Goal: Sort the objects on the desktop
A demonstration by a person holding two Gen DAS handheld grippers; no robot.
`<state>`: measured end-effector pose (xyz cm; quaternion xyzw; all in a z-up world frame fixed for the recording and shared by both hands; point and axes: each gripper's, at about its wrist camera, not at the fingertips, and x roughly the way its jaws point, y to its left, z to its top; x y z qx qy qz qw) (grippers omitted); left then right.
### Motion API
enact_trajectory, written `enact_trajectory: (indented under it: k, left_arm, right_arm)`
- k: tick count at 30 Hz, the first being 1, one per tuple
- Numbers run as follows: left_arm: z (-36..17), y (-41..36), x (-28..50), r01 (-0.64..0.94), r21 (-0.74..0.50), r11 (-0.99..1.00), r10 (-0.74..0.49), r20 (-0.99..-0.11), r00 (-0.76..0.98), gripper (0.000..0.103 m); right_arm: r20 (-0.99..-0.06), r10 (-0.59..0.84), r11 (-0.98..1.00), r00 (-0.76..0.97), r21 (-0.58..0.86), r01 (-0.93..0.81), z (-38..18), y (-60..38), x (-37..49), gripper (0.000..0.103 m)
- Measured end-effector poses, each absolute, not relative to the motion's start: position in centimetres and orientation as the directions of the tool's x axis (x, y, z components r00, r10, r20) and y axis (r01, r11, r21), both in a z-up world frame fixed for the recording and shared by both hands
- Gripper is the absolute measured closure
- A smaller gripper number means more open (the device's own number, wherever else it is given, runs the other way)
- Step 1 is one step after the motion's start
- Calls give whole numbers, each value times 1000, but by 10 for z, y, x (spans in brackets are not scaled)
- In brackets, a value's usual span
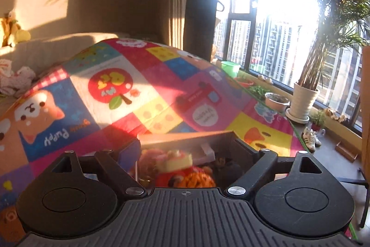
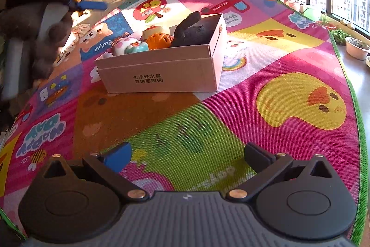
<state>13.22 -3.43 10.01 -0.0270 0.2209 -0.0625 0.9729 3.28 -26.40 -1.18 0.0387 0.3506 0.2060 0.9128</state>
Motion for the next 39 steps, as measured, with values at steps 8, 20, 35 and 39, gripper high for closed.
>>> enact_trajectory:
  k: [8,20,35,39]
  left_arm:
    - [39,-14,40,-11,40,999,32,-555,832,0]
    - [-5,3,48,-148,-33,988,90,-655,750,0]
    - [-8,-2,49,-158,11,987,128,-641,757,0]
    - [-8,-1,48,-158,12,987,129,-641,757,0]
  right_arm:
    - [-670,322,931,669,95,-352,-12,-244,35,0]
    - [-718,196,942,668,-51,-331,-11,-196,91,0]
    - [-641,261,941,722,1,-340,-22,-205,87,0]
    - [-640,265,941,721,7,-339,-22,-209,88,0]
